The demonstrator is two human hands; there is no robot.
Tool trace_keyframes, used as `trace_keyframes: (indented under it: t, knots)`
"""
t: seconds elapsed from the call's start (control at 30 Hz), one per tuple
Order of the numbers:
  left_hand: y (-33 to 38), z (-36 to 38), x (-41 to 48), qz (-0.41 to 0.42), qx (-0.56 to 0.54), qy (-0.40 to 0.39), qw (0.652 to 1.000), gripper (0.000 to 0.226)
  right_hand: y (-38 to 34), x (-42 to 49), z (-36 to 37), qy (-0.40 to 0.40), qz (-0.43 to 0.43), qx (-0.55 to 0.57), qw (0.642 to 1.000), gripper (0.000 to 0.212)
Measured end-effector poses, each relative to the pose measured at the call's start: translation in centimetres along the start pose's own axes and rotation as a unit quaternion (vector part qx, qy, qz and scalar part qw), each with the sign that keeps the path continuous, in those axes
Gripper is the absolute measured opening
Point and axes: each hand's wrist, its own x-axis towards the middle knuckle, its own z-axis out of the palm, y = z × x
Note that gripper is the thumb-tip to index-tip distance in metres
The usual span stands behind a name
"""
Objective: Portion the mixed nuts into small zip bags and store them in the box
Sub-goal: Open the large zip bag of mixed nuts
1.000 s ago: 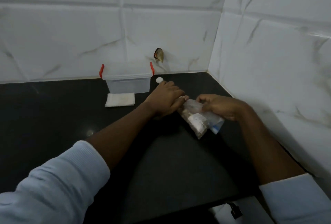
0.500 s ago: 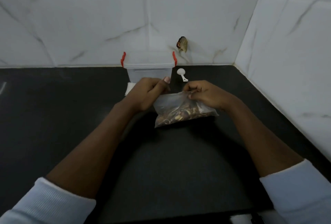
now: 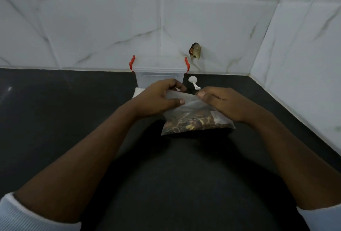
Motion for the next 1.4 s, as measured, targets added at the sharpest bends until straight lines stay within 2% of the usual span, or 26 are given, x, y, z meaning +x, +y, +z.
trace_keyframes:
  t: [0.17, 0.37, 0.57, 0.7, 0.8, 1.03, 1.13, 1.27, 1.33, 1.4]
  knots:
    - [1.1, 0.1, -0.5, 0.041, -0.029, 0.070, 0.996, 0.045, 0.0, 0.3, -0.2, 0.025, -0.033, -0.102, 0.994, 0.019]
    - [2.4, 0.1, -0.7, 0.047, -0.072, 0.086, 0.993, 0.044, -1.4, -0.7, -1.4, 0.100, -0.087, -0.140, 0.981, 0.006]
    - [3.4, 0.5, -0.8, 0.041, -0.105, 0.140, 0.984, 0.030, -1.8, -1.0, -2.3, 0.145, -0.106, -0.173, 0.968, 0.026]
    - [4.2, 0.5, -0.9, 0.061, -0.117, 0.163, 0.978, 0.041, -1.6, -1.1, -2.5, 0.150, -0.113, -0.176, 0.966, 0.038]
    - [4.4, 0.5, -1.0, 0.075, -0.112, 0.180, 0.974, 0.048, -1.9, -1.0, -2.6, 0.165, -0.109, -0.156, 0.968, 0.032]
    - [5.2, 0.0, -1.0, 0.109, -0.054, 0.194, 0.973, 0.041, -1.8, -0.8, -2.3, 0.229, -0.149, -0.197, 0.942, 0.018]
    - [5.4, 0.0, -1.2, 0.117, 0.000, 0.213, 0.970, 0.035, -2.1, -0.9, -2.0, 0.272, -0.156, -0.229, 0.922, 0.018]
    - [5.7, 0.1, -1.3, 0.145, 0.113, 0.197, 0.963, 0.031, -2.7, -1.1, -1.9, 0.321, -0.160, -0.275, 0.892, 0.016]
    - [6.0, 0.2, -1.3, 0.152, 0.161, 0.189, 0.957, 0.030, -3.1, -1.1, -1.8, 0.310, -0.167, -0.278, 0.894, 0.019]
    - [6.9, 0.2, -1.4, 0.144, 0.148, 0.181, 0.962, 0.027, -3.5, -1.3, -1.4, 0.310, -0.154, -0.236, 0.908, 0.023]
